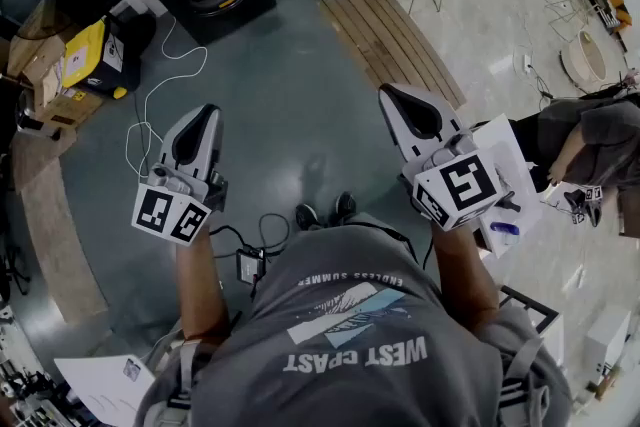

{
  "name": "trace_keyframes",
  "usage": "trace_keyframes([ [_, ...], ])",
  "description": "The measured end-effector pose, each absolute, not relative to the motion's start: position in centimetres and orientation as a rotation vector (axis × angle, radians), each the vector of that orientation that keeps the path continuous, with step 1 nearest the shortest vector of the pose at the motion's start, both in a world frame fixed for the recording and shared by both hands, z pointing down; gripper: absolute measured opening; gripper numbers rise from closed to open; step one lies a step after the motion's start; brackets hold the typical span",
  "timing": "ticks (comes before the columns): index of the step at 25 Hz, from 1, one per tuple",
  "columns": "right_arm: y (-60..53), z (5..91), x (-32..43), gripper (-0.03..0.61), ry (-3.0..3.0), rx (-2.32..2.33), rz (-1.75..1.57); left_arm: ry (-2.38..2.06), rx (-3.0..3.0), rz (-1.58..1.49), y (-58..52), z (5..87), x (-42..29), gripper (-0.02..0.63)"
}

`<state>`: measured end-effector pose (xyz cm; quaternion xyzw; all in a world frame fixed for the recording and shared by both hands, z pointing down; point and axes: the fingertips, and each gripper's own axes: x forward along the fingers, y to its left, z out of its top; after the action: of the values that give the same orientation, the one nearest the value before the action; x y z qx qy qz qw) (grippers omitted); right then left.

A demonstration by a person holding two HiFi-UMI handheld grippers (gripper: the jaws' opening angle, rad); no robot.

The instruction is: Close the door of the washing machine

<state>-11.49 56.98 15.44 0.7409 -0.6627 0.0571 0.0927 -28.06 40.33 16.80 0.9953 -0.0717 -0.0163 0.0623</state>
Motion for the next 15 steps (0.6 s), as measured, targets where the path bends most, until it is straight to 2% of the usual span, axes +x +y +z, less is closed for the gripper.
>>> trace_keyframes([
  [15,53.8,16.2,-12.6,0.026,-1.963,2.206,0.164,-0.174,3.01,-0.045,36.9,17.8,-29.0,0.037],
])
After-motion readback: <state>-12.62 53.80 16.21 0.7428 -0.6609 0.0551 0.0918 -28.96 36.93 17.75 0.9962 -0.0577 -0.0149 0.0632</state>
